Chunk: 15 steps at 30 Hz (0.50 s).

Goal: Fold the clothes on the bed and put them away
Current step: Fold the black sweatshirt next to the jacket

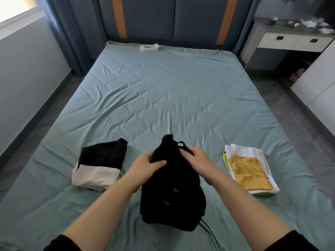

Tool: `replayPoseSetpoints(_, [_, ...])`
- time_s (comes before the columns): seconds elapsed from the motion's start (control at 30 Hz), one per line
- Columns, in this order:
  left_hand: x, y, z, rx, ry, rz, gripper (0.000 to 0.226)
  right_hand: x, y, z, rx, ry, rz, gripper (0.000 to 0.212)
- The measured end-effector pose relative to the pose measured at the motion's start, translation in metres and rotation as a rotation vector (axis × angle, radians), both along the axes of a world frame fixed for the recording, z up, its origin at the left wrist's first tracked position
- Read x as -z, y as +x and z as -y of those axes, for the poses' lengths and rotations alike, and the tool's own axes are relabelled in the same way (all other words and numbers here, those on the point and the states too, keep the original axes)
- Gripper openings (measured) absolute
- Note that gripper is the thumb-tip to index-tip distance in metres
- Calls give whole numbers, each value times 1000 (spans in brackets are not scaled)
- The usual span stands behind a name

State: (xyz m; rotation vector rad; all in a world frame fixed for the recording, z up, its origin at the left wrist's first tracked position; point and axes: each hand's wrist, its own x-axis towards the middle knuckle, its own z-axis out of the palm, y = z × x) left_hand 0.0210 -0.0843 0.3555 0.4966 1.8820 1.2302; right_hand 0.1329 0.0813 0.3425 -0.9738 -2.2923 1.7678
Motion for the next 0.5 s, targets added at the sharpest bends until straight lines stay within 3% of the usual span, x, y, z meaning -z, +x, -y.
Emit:
replayPoseSetpoints(0.07, [4, -17, 6, -114, -9, -56, 11, -4, 4, -18, -9, 137, 35, 34])
replayPoseSetpoints(0.2, [-1, -56, 22, -137, 21, -64, 17, -5, 21, -55, -124, 366, 144, 27])
replayPoseSetpoints(0.3, [0, -70, 25, -100, 14, -50, 24, -2, 26, -71, -255, 503, 288, 50])
replayPoseSetpoints(0.4, [-1, -75, 22, -161, 50, 14, 27, 4, 26, -79, -474, 688, 534, 59])
replayPoseSetpoints(0.5, [0, -77, 24, -246, 78, 61, 29, 23, 35, -87, -608, 880, 644, 40])
